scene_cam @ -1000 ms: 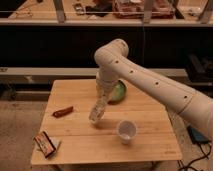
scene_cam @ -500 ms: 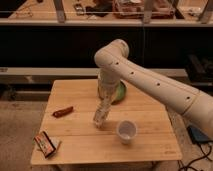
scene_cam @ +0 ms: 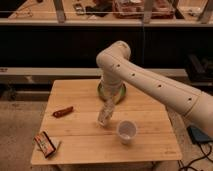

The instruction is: Stand the bottle upright

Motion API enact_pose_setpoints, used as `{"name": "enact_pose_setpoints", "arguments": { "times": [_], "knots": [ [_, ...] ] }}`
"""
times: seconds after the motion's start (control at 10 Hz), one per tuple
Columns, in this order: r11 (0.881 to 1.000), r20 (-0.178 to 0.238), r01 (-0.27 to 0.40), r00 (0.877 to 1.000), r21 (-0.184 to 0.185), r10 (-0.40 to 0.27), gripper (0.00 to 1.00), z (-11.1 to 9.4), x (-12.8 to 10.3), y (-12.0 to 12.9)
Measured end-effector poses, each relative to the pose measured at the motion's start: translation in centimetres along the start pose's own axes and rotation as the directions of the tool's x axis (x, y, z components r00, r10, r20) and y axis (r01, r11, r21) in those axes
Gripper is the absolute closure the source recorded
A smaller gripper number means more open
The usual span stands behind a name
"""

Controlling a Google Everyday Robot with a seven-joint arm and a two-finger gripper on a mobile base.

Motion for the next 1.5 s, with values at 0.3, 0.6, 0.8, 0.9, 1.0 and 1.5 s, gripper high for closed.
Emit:
{"name": "enact_pose_setpoints", "arguments": {
  "times": [0.3, 0.6, 0.8, 0.9, 1.0, 1.5],
  "knots": [
    [1.000, -0.022, -0.012, 1.000, -0.016, 0.012, 0.94, 0.7, 0.7, 0.6],
    [0.999, -0.052, -0.021, 0.998, -0.037, 0.020, 0.94, 1.0, 1.3, 1.3],
    [0.999, -0.072, -0.023, 0.997, -0.046, 0.020, 0.94, 0.8, 1.4, 1.6],
    [0.998, -0.081, -0.022, 0.997, -0.053, 0.017, 0.94, 0.9, 1.2, 1.7],
    [0.998, -0.082, -0.021, 0.997, -0.057, 0.016, 0.94, 1.1, 1.0, 1.7],
    [0.998, -0.061, -0.038, 0.998, -0.058, 0.035, 0.94, 2.5, 0.6, 1.9]
  ]
}}
